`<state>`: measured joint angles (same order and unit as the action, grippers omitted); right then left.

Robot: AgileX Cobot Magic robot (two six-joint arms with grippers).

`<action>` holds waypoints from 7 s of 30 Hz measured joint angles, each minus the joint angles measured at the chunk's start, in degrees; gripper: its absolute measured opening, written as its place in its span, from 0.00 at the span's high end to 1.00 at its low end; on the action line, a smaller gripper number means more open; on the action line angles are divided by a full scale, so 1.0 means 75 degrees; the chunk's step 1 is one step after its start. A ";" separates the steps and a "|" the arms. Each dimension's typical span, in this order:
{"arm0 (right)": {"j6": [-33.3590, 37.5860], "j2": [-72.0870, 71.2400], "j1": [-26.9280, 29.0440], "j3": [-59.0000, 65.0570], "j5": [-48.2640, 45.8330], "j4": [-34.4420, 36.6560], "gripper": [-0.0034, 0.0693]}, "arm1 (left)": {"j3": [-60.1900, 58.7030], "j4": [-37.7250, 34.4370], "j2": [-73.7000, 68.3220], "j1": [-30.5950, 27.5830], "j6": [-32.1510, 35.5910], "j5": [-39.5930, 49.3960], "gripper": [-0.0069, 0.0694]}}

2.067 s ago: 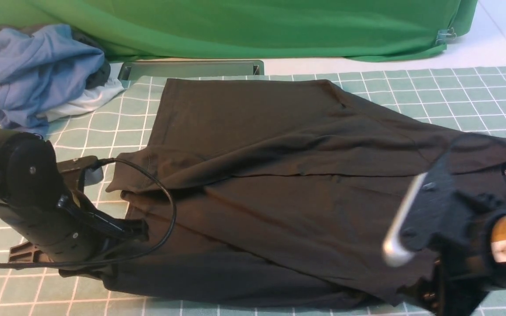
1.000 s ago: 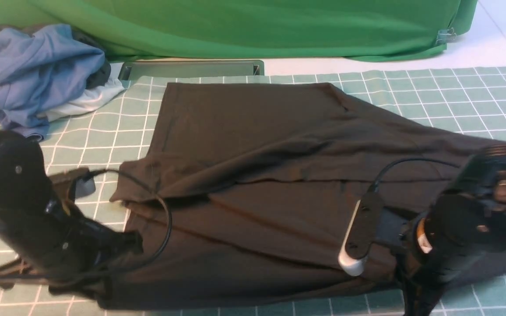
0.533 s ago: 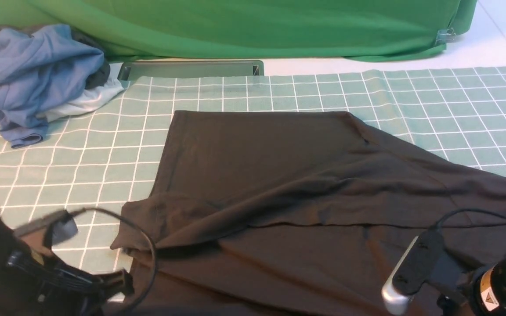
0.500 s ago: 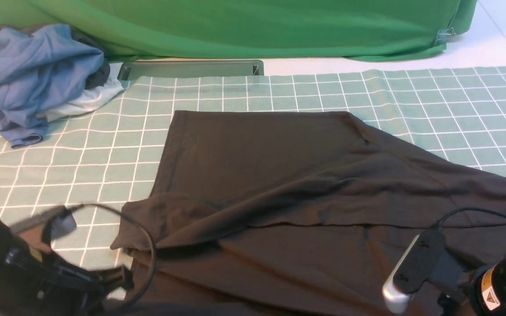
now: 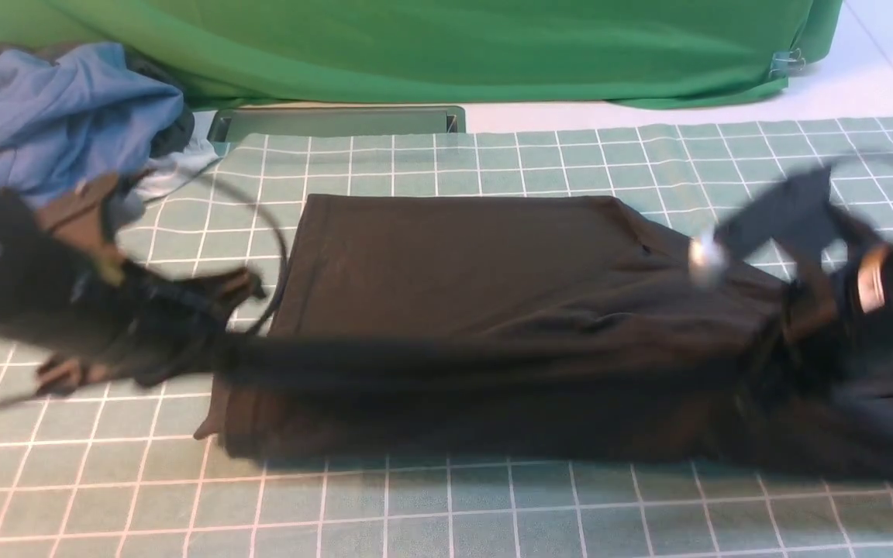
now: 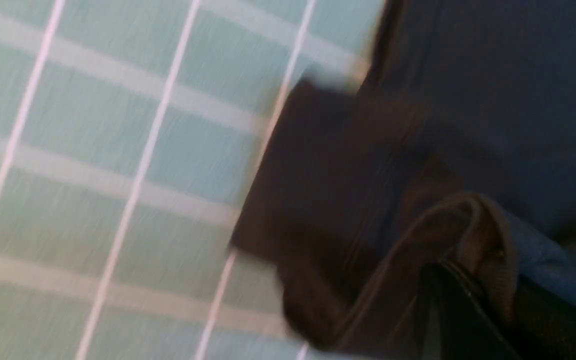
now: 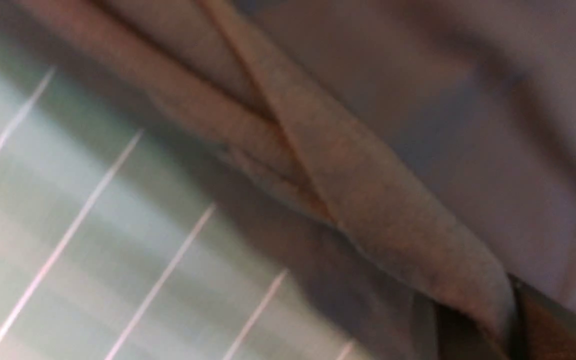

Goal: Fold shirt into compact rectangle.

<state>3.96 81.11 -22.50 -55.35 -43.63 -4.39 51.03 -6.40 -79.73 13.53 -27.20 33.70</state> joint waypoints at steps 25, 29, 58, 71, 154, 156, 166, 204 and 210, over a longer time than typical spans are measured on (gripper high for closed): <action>0.0332 0.4157 0.1154 -0.1874 0.4731 -0.0442 0.77 | 0.4024 0.0853 -0.4914 -0.0467 -0.0564 -0.2322 0.88; 0.0448 0.4576 0.1236 -0.1874 0.5385 -0.0450 0.64 | 0.4154 0.0853 -0.5258 -0.0627 -0.0684 -0.2539 0.88; 0.0553 0.4955 0.0861 -0.5112 -0.0897 0.1358 0.91 | 0.7146 0.0196 -0.5187 -0.0737 0.1038 0.2418 0.83; 0.0428 0.6066 0.0920 -0.5090 0.3620 0.1342 0.91 | 0.7149 -0.0861 -0.5187 -0.0737 0.1550 0.2350 0.89; -0.1785 0.1377 0.1881 -0.2903 -0.0311 0.2458 0.84 | 0.7911 -0.0304 -0.4055 -0.1066 0.2692 0.4779 0.89; -0.2102 0.1627 0.0968 -0.2913 0.0527 0.2502 0.83 | 0.7911 -0.0055 -0.4055 -0.1069 0.2692 0.4779 0.89; -0.2662 0.3512 -0.1750 -0.2913 0.4420 0.2544 0.76 | 0.7911 -0.1067 -0.4055 -0.1084 0.2864 0.4787 0.89; -0.0529 0.2305 0.1077 -0.4148 -0.2815 0.2298 0.92 | 0.7344 -0.3100 -0.5582 0.0972 0.3065 0.3766 0.86; -0.0529 0.2305 0.1077 -0.4148 -0.2815 0.2124 0.92 | 0.7324 -0.2026 -0.6445 0.0676 0.2836 0.4431 0.86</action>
<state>0.00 98.39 -14.42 -86.46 -64.74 11.54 105.96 -21.60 -128.07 18.60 -5.93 66.93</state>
